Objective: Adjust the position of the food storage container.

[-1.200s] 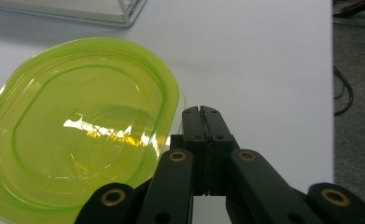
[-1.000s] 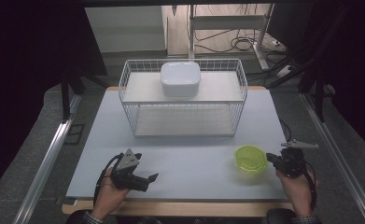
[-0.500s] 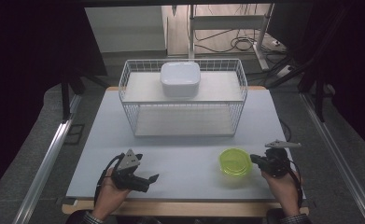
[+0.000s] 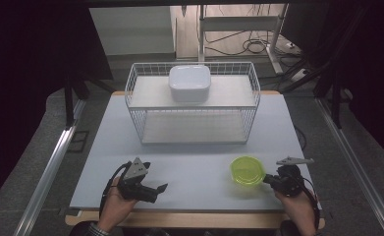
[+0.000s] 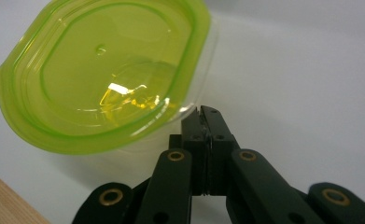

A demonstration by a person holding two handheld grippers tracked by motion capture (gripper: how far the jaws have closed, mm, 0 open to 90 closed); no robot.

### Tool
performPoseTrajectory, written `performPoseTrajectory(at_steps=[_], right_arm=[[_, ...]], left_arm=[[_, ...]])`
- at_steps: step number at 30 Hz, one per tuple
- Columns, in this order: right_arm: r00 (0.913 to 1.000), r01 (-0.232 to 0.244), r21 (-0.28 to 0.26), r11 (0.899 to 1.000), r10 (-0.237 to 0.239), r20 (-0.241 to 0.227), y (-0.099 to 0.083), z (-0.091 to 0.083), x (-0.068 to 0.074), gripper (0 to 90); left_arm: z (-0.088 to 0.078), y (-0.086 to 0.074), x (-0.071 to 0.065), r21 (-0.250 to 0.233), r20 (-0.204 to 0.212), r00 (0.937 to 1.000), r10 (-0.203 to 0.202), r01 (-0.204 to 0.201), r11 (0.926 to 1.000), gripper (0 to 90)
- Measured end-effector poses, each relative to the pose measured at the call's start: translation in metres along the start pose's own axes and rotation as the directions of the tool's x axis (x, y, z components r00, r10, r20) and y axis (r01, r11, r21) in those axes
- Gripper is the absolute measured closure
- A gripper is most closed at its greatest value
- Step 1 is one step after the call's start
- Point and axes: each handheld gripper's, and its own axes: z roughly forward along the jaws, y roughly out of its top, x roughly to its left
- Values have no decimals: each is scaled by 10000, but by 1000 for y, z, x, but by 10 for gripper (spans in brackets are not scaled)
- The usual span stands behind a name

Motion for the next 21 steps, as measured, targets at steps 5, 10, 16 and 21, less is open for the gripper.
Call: performPoseTrajectory(at_steps=[5,10,16,21], right_arm=[[9994,18,-45,10000,-20,-350,3,6,4,892],[9968,137,-9,9999,-137,-790,8,13,12,892],[9925,361,56,9993,-351,-1174,14,24,24,891],[9866,608,65,9981,-591,-1523,24,40,36,892]], left_arm=[[0,0,0,35,2,10000,5,-5,10000,43],[1,0,0,60,9,10000,13,-13,10000,43],[2,0,0,110,23,10000,39,-40,9999,43],[2,0,0,126,19,10000,40,-41,9999,43]])
